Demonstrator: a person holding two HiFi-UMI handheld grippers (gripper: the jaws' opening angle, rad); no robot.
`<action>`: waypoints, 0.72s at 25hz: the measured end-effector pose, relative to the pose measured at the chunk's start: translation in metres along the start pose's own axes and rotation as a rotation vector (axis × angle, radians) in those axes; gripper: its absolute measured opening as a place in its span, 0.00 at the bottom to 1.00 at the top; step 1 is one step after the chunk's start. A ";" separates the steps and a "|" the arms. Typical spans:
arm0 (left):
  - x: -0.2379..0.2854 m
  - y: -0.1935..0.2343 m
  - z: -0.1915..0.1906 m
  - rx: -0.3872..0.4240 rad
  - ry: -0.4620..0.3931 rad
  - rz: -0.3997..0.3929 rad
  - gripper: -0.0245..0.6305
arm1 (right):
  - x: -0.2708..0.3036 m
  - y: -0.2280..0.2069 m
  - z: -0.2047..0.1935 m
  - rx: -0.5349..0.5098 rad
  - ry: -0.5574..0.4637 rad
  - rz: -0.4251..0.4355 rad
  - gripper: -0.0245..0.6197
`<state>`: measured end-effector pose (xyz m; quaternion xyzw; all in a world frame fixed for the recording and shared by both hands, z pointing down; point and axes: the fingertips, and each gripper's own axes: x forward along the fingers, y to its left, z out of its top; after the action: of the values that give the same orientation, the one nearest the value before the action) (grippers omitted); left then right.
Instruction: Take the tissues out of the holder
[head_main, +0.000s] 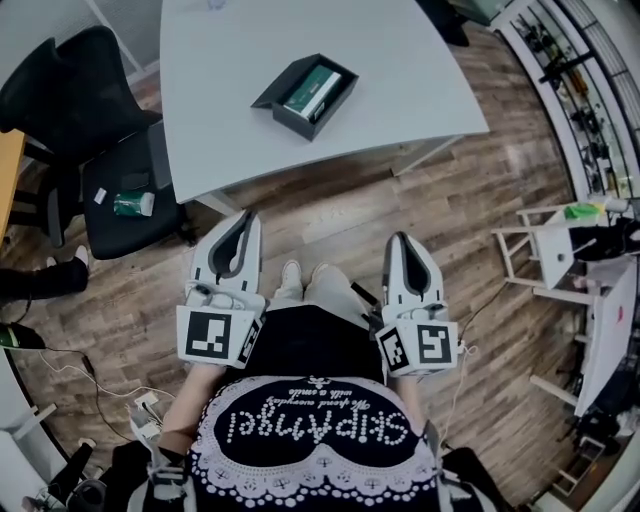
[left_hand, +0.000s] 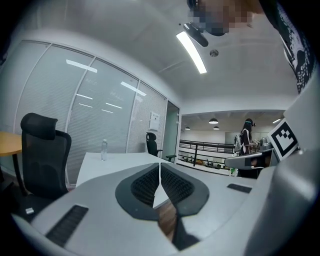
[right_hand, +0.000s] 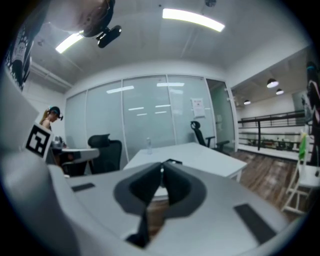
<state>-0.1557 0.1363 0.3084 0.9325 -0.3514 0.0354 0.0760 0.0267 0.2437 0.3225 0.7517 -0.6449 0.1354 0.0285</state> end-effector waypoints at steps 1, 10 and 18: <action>0.000 0.001 0.001 -0.005 -0.004 0.000 0.08 | 0.001 -0.001 0.001 -0.005 0.003 -0.004 0.10; 0.006 0.001 -0.002 -0.031 0.004 0.004 0.08 | 0.009 -0.013 -0.001 -0.013 0.024 -0.009 0.10; 0.029 0.001 -0.006 -0.022 0.019 0.043 0.08 | 0.037 -0.034 -0.005 0.004 0.058 0.035 0.10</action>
<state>-0.1352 0.1175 0.3175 0.9234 -0.3709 0.0420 0.0890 0.0637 0.2152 0.3405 0.7362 -0.6564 0.1590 0.0435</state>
